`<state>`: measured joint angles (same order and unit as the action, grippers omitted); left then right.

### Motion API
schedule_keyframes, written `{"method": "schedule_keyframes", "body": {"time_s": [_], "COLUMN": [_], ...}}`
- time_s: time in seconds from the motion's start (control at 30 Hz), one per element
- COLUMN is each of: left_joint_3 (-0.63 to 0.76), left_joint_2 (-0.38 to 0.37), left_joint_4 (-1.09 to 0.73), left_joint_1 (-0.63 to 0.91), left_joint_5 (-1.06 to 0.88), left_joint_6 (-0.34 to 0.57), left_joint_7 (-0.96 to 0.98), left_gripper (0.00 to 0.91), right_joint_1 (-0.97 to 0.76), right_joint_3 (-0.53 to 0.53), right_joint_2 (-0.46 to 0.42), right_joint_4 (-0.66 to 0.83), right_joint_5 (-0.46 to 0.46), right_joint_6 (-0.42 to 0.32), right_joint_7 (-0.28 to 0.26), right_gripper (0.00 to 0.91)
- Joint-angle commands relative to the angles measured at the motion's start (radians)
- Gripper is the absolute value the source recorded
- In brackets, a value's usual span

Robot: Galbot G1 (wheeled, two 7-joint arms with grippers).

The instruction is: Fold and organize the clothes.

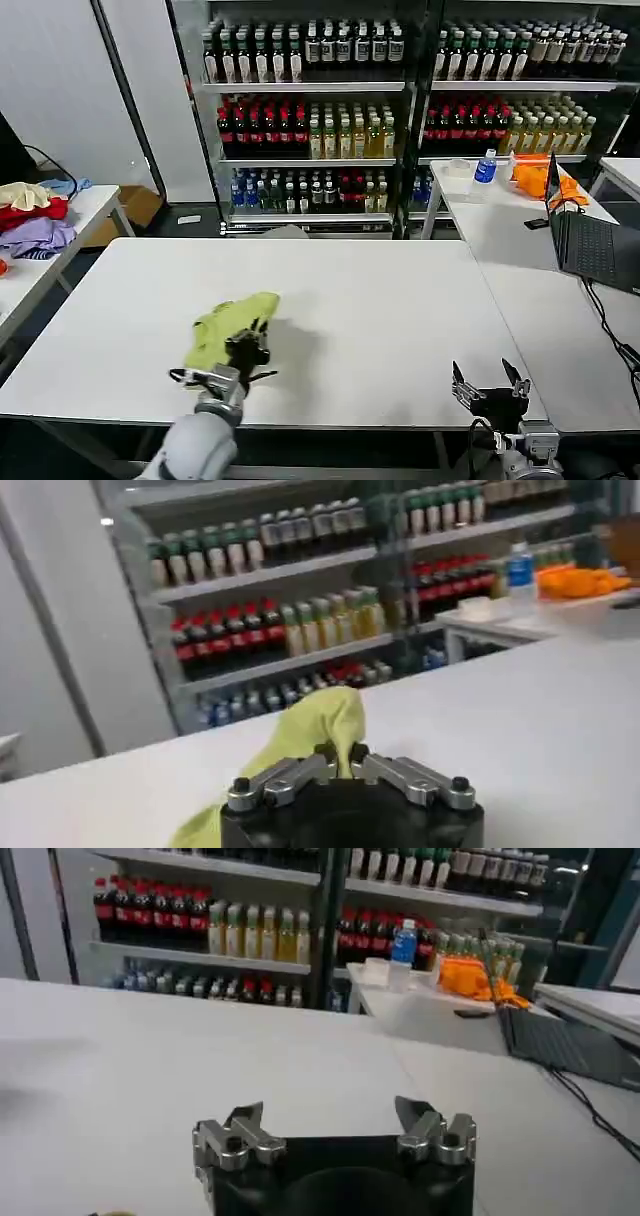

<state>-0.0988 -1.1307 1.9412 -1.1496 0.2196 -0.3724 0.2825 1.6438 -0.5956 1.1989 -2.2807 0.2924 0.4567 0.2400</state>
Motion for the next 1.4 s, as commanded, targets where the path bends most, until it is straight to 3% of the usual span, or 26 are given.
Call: {"method": "schedule_keyframes", "body": {"time_s": [0.03,0.17,0.2,0.23,0.27,0.5,0.7,0.83,1.1,1.4], "left_joint_3": [0.188,0.249,0.265,0.28,0.291,0.271,0.07,-0.057,-0.345,-0.445], "left_joint_2": [-0.137,-0.181,-0.19,-0.201,-0.211,-0.225,-0.163,-0.12,-0.081,-0.069], "left_joint_4": [-0.161,-0.21,-0.22,-0.228,-0.236,-0.213,-0.038,0.061,0.187,0.218], "left_joint_1": [0.129,0.182,0.189,0.195,0.199,0.194,0.082,-0.017,-0.252,-0.32], "left_joint_5": [-0.11,-0.102,-0.101,-0.1,-0.094,0.035,0.263,0.304,0.351,0.377], "left_joint_6": [-0.012,-0.001,0.002,0.003,0.006,0.135,0.15,0.157,0.166,0.173], "left_joint_7": [0.025,0.021,0.018,0.013,0.009,-0.044,-0.045,-0.039,-0.029,-0.02], "left_gripper": [0.02,0.02,0.091,0.312,0.907,0.907,0.907,0.907,0.907,0.907], "right_joint_1": [-0.003,-0.019,-0.023,-0.025,-0.031,-0.091,-0.244,-0.39,-0.656,-0.846], "right_joint_3": [-0.002,-0.001,0.001,0.001,0.004,0.048,0.197,0.32,0.492,0.576], "right_joint_2": [-0.012,-0.021,-0.022,-0.023,-0.025,-0.031,-0.017,0.006,0.136,0.303], "right_joint_4": [0.002,0.005,0.006,0.008,0.009,0.037,0.09,0.191,0.433,0.658], "right_joint_5": [-0.001,0.009,0.011,0.012,0.015,0.049,0.129,0.201,0.426,0.499], "right_joint_6": [0.002,0.009,0.011,0.011,0.014,0.014,0.029,0.029,0.087,0.12], "right_joint_7": [0.0,0.001,0.001,0.002,0.002,0.008,0.034,0.073,0.204,0.275], "right_gripper": [0.907,0.907,0.907,0.907,0.907,0.907,0.907,0.907,0.907,0.907]}}
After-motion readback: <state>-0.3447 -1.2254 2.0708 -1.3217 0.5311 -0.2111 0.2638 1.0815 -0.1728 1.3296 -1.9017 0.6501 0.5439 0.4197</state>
